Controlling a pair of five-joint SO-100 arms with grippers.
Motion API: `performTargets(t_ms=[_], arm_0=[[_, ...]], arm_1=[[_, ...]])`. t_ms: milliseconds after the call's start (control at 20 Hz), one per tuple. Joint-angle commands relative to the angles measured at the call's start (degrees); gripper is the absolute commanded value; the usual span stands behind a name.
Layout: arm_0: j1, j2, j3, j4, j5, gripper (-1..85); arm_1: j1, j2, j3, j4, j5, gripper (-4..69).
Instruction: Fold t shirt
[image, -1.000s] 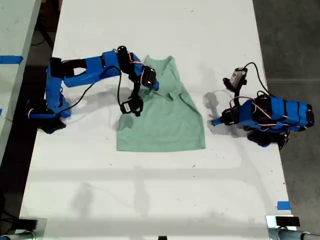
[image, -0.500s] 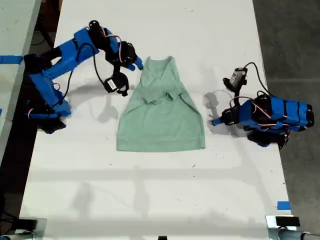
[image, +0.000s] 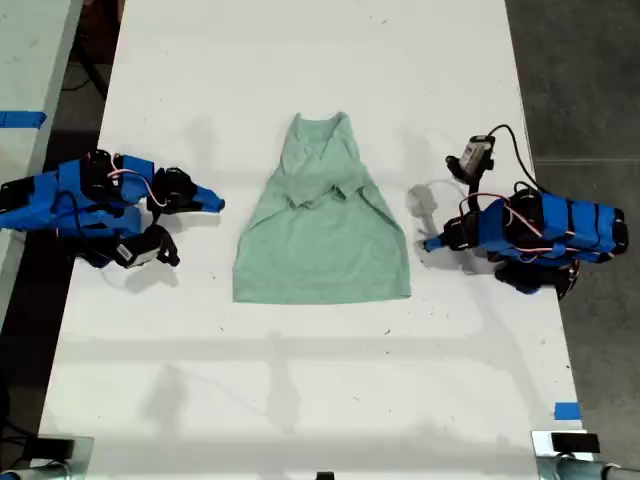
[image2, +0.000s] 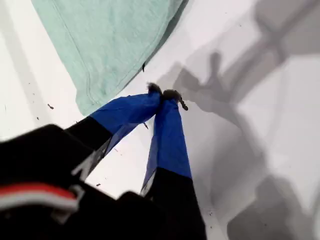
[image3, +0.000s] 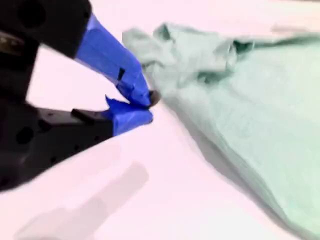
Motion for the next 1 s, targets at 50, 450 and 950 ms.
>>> performTargets(t_ms=[50,450,950], arm_0=[[0.6,6.2,5.7,0.1,1.1,-0.2],[0.7,6.1,5.7,0.8,1.5,-0.2],[0.2,6.1,5.7,0.9,1.8,-0.2]], arm_1=[[0.0,0.4,3.0,-1.2,-0.9,1.4],[-0.4,0.4,3.0,-1.2,-0.4,1.4],[-0.4,0.4,3.0,-1.2,0.5,1.4]])
